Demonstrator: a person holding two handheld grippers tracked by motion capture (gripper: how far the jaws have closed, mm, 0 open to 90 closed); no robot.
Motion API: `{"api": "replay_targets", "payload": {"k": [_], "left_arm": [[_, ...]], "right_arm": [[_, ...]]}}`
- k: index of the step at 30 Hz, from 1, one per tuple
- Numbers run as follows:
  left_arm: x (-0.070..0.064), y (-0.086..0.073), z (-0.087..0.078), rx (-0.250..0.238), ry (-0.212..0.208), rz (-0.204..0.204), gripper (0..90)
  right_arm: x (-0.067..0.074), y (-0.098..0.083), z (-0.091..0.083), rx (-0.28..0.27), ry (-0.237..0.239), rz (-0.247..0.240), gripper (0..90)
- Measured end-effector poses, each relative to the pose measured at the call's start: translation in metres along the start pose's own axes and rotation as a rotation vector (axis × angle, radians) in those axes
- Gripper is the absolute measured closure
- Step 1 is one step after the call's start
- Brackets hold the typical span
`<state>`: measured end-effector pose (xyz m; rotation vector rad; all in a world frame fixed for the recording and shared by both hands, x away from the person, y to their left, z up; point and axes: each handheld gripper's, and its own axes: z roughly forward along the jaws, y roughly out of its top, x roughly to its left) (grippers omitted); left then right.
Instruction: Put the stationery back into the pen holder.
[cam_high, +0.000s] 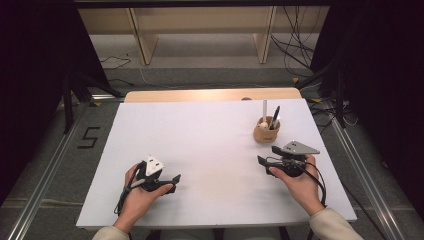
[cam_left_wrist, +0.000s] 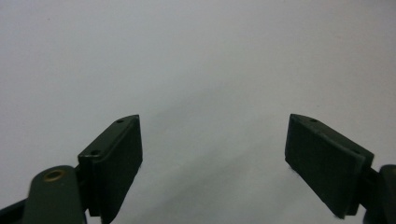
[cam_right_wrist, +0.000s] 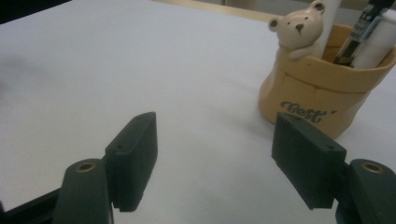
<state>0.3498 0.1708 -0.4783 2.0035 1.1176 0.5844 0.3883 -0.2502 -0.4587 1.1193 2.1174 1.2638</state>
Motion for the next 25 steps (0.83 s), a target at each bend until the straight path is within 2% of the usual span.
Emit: {"api": "replay_targets", "payload": {"k": [11,25], "left_arm": [[0.000,-0.001,-0.001,-0.002,-0.001,0.004,19.0],[-0.002,-0.005,-0.003,0.008,-0.013,0.005,19.0]], "right_arm": [[0.006,-0.009,-0.002,0.018,0.021,-0.007,31.7],[0.005,-0.011,-0.002,0.017,0.022,0.000,31.2]]}}
